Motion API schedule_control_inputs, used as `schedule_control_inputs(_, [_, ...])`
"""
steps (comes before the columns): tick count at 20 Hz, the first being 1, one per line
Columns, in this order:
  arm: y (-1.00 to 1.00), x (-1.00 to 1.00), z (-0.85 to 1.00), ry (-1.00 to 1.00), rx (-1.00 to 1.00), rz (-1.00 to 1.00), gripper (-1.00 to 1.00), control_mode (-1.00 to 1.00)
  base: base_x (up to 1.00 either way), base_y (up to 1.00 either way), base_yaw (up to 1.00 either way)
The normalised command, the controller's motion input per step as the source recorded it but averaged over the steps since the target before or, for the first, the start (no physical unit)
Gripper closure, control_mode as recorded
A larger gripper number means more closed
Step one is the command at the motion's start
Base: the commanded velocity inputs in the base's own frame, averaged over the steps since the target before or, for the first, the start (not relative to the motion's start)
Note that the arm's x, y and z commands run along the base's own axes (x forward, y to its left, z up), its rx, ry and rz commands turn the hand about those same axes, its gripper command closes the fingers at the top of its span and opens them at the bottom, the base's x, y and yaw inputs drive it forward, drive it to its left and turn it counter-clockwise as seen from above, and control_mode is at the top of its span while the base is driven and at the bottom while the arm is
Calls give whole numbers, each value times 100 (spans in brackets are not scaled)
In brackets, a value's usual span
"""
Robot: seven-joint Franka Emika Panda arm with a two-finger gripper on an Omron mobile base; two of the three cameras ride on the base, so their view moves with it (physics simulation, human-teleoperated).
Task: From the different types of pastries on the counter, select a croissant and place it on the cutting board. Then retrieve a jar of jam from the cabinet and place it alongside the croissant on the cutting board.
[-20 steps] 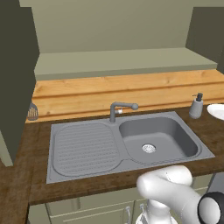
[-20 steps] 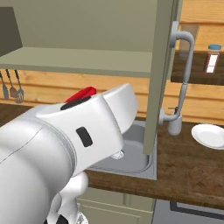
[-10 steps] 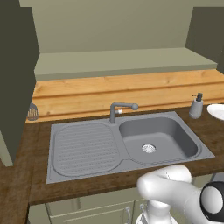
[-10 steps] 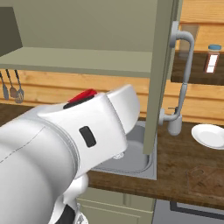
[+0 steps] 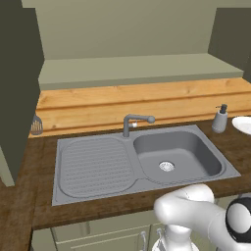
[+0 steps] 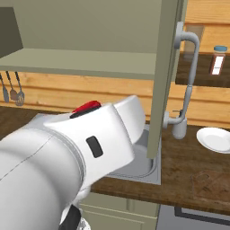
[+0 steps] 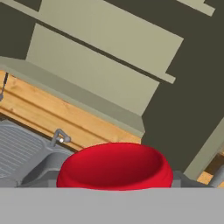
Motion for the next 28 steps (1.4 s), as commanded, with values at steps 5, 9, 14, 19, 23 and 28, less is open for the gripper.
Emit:
schedule_control_inputs(5, [0,0,-17,5,-1,0,100,-100,0,0,0])
schedule_control_inputs(9, [0,0,-16,5,0,0,100,-100,0,0,0])
schedule_control_inputs(14, [0,0,0,0,0,0,100,100,-86,-49,0])
schedule_control_inputs(19, [0,0,0,0,0,0,100,100,-88,-63,0])
schedule_control_inputs(23, [0,0,0,0,0,0,100,100,96,-64,0])
schedule_control_inputs(28, [0,0,0,0,0,0,100,100,100,-98,0])
